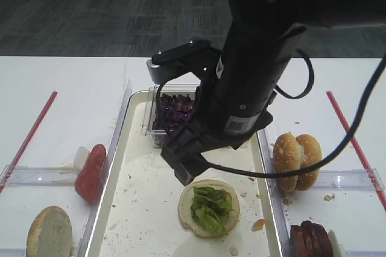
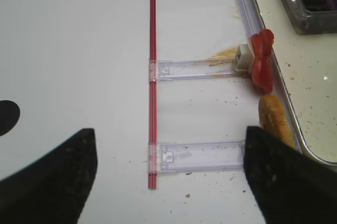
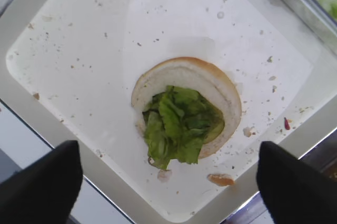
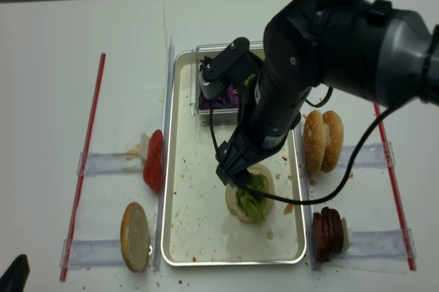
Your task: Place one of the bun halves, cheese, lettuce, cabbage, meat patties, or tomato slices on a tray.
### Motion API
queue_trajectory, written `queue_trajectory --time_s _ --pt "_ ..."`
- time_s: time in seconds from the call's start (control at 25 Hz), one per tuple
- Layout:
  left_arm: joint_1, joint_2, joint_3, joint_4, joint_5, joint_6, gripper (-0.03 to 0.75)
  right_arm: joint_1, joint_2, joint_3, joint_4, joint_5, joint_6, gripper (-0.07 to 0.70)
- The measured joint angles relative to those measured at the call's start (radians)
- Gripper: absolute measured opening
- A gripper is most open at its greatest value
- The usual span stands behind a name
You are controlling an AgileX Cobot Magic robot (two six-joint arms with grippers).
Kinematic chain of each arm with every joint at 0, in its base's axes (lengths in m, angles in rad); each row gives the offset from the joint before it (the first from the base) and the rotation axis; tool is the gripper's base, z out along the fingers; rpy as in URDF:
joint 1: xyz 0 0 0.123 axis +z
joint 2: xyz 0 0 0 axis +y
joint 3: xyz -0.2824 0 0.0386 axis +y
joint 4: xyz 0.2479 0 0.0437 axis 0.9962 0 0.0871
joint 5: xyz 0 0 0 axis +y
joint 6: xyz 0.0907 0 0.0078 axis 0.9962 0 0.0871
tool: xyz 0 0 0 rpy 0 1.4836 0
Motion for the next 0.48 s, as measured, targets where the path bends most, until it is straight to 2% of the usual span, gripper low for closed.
queue_trajectory --time_s 0.48 --pt "0.000 0.000 0.000 0.000 0.000 0.000 0.562 0.000 -0.030 0.000 -0.011 0.013 0.015 0.693"
